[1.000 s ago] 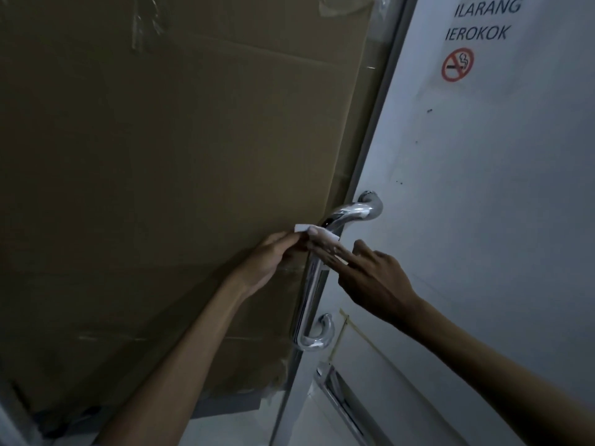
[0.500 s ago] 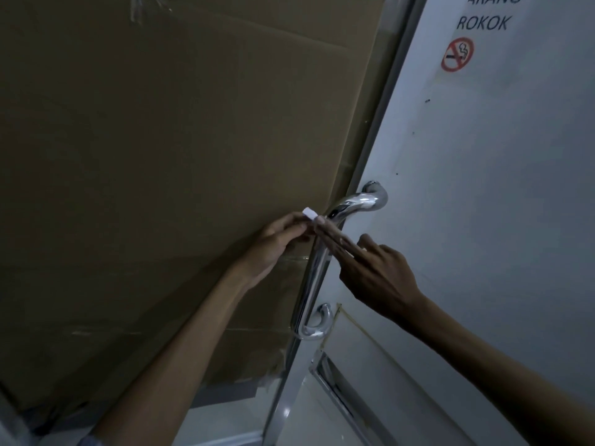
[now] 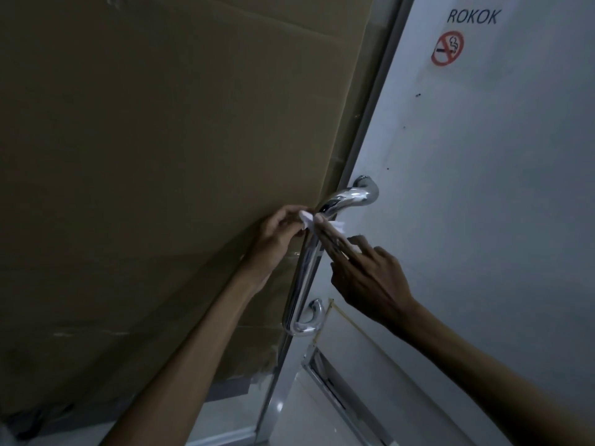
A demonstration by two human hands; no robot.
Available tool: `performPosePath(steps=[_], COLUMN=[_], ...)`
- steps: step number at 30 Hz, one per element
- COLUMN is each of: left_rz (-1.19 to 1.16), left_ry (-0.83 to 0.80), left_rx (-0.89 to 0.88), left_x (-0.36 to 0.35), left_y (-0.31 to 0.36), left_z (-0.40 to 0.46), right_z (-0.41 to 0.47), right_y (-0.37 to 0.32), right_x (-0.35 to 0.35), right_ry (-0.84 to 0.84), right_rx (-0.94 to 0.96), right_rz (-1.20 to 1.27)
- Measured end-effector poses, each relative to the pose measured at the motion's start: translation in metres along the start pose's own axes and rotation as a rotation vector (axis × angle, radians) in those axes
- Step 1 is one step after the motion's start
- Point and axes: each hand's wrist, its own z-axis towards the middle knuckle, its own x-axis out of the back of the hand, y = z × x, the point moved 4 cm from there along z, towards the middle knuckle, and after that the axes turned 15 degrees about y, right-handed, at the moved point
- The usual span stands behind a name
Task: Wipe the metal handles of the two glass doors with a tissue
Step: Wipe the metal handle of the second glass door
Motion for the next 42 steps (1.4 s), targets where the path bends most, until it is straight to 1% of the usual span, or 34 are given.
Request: performPosePath(steps=[4,6,10,11,12,14,15,16,17,18,20,21,23,25,27,29,33,35,37,38,39,41,42], left_rz=[-0.026,-0.032,-0.011,-0.007,-0.009,-0.007,0.002,0.009,0.011,0.011,0.021,0.029,0.043,0.048,0.044,0.050,0.070,0.074,0.077,0.079,0.089,0.114,0.119], left_ry=[-0.010,-0.025,0.027,0.039,0.046,0.032,0.012,-0.022,-0.056,-0.089,-0.152,-0.179,-0.217,-0.238,-0.216,-0.193,-0.156,-0.145,-0.138,-0.135,-0.136,-0.144,-0.149], left_rx=[-0.079,-0.089,-0.088,-0.085,-0.079,-0.090,-0.106,-0.130,-0.148,-0.160,-0.183,-0.193,-0.191,-0.191,-0.196,-0.195,-0.185,-0.188,-0.175,-0.162,-0.152,-0.142,-0.134], left_x=[0.000,-0.004,-0.003,-0.002,0.000,0.003,0.004,0.005,0.006,0.007,0.006,0.006,0.004,0.002,0.002,0.003,0.007,0.008,0.010,0.011,0.013,0.015,0.015], left_y=[0.009,0.013,0.019,0.020,0.022,0.028,0.033,0.039,0.044,0.050,0.060,0.065,0.071,0.075,0.076,0.074,0.069,0.065,0.062,0.061,0.060,0.059,0.058], left_z=[-0.009,-0.008,0.002,0.004,0.005,0.006,0.006,0.005,0.004,0.002,-0.003,-0.006,-0.013,-0.017,-0.019,-0.019,-0.019,-0.019,-0.019,-0.019,-0.018,-0.016,-0.015], right_z=[0.012,0.016,0.021,0.023,0.026,0.032,0.034,0.038,0.041,0.045,0.053,0.056,0.060,0.061,0.059,0.058,0.057,0.055,0.056,0.057,0.059,0.059,0.059], right_y=[0.003,0.002,0.004,0.005,0.007,0.011,0.014,0.017,0.020,0.022,0.023,0.021,0.017,0.013,0.010,0.009,0.009,0.008,0.005,0.005,0.006,0.004,0.002], right_x=[0.004,0.005,0.011,0.015,0.024,0.045,0.055,0.064,0.069,0.069,0.066,0.063,0.061,0.060,0.059,0.058,0.050,0.047,0.046,0.049,0.053,0.058,0.058], right_ry=[0.050,0.088,0.120,0.156,0.228,0.429,0.509,0.547,0.535,0.473,0.282,0.197,0.076,0.005,-0.070,-0.139,-0.180,-0.182,-0.160,-0.110,-0.035,0.095,0.128], right_rx=[-0.029,-0.014,0.004,-0.010,-0.027,-0.075,-0.134,-0.220,-0.326,-0.436,-0.629,-0.688,-0.763,-0.853,-0.943,-1.004,-1.151,-1.162,-1.116,-1.044,-0.933,-0.654,-0.545], right_rz=[-0.026,0.027,0.104,0.130,0.164,0.211,0.222,0.240,0.278,0.343,0.539,0.642,0.858,1.116,1.351,1.476,1.643,1.650,1.575,1.483,1.359,1.089,0.982])
